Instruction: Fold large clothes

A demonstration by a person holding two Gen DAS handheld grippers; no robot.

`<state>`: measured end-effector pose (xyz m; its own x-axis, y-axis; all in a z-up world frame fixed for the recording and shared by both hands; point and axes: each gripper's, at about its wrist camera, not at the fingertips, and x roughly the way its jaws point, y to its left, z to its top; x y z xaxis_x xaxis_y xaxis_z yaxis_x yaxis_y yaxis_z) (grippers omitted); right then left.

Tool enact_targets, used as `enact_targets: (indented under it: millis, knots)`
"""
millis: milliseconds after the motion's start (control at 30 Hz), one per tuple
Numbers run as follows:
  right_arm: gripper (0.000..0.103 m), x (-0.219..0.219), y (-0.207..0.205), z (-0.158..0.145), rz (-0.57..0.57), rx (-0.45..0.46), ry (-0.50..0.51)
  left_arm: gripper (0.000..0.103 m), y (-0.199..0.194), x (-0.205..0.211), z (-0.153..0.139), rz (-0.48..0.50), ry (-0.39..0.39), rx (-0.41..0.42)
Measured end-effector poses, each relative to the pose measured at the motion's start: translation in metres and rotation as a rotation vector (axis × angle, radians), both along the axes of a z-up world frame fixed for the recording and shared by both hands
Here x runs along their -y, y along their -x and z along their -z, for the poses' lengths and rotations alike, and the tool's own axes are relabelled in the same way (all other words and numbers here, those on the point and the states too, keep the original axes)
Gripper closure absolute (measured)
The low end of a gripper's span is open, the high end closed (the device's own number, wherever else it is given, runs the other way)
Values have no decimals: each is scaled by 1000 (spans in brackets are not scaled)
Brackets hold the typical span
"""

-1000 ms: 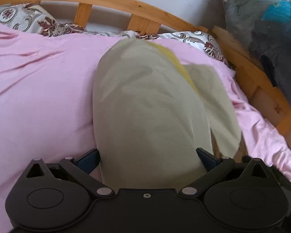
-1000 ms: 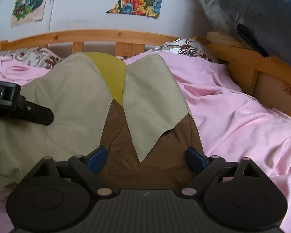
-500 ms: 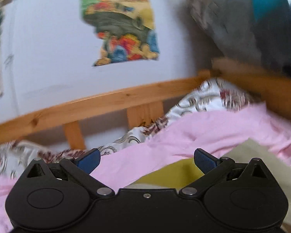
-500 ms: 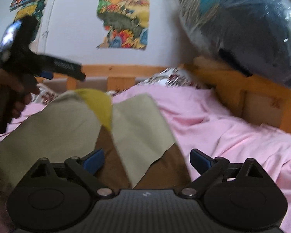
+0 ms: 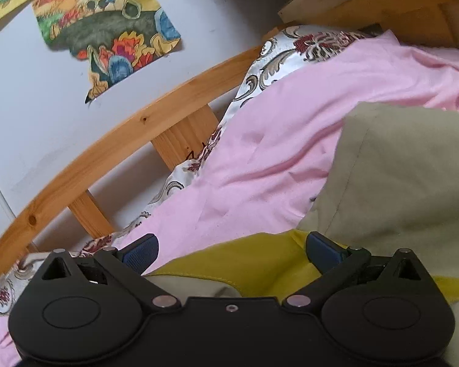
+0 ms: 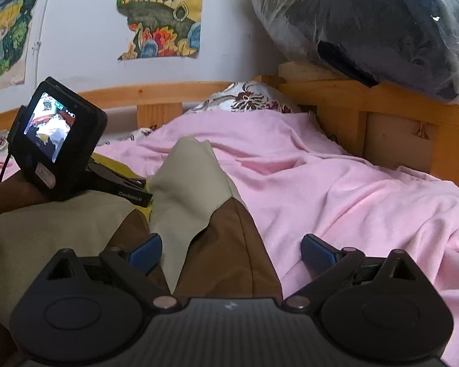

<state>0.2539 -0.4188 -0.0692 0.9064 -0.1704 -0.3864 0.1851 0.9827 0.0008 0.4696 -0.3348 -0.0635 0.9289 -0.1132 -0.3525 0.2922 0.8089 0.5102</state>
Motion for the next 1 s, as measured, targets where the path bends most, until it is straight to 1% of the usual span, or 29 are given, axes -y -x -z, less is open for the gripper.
enact_targets:
  millis: [67,133,167,300,333,400,433,500,533,600,633,733,833,900,1000]
  knots:
    - [1,0,0,1,-3,-4,-1,1,1,-12,-14,-28,44,-1]
    - [0,0,1,1,-7,-3,-1,1,12,-26,-33,-78,89,14]
    - [0,-1,2,1,-7,-1,-1,1,20,-35,-43,-91,114,8]
    - [0,-1,3,1,-8,2,-2,1,67,-67,-70,-90,173,-34]
    - [0,-1,2,1,-8,1,0,1,81,-78,-74,-91,205,-52]
    - [0,-2,2,1,-6,0,7,1,106,-99,-77,-68,283,-120]
    - [0,-2,3,0,-5,1,9,1,120,-110,-74,-56,335,-162]
    - [0,-4,4,0,-3,5,14,1,136,-124,-63,-48,406,-233]
    - [0,-5,5,-1,-4,9,17,1,140,-129,-56,-63,433,-249]
    - [0,-8,9,-2,-8,18,25,1,144,-137,-48,-97,504,-253]
    - [0,-9,10,-3,-13,23,31,1,144,-138,-44,-96,520,-255]
    - [0,-14,17,-7,-25,45,40,1,145,-134,-28,-110,507,-260]
    - [0,-18,19,-8,-43,44,52,1,144,-132,-19,-109,511,-262]
    - [0,-22,18,-7,-51,20,70,1,143,-133,-14,-122,532,-273]
    - [0,-22,10,-1,-65,-42,67,1,145,-132,-20,-133,528,-273]
